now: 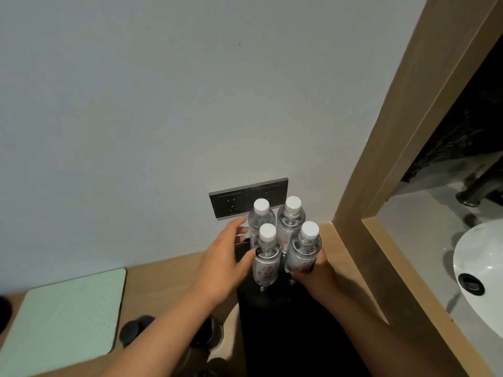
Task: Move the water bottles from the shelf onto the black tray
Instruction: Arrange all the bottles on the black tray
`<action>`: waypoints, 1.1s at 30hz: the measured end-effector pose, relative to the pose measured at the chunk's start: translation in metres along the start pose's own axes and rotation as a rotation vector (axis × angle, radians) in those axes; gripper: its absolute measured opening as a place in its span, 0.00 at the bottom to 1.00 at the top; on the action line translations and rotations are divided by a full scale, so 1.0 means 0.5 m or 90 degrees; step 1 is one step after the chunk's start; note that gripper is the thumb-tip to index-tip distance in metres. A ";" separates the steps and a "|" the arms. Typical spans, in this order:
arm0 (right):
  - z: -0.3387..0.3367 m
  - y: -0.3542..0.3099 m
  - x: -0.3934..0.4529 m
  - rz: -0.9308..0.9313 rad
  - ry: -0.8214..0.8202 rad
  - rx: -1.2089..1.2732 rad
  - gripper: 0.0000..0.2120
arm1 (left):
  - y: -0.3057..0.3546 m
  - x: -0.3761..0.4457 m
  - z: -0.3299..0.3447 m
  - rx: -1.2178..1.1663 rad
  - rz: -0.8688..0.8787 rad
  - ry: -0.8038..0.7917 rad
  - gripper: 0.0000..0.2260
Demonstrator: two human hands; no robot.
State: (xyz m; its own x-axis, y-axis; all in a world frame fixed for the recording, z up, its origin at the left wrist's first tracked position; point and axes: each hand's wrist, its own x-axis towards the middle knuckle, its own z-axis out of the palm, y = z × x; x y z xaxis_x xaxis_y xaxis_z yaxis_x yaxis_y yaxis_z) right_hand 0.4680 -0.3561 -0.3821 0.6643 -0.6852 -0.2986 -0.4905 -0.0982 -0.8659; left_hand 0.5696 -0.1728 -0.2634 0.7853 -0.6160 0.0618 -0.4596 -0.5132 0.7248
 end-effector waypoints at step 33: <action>0.140 -0.188 -0.392 -0.142 -0.122 -0.133 0.35 | -0.241 -0.332 -0.217 -0.175 -0.332 0.322 0.11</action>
State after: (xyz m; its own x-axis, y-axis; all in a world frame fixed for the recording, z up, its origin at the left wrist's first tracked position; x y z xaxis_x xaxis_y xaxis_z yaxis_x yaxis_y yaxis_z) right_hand 0.4234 -0.1623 -0.2704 0.8525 -0.4838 -0.1982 -0.4122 -0.3889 -0.8239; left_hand 0.5395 0.0562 -0.2866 0.9960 0.0461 -0.0762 0.0889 -0.4543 0.8864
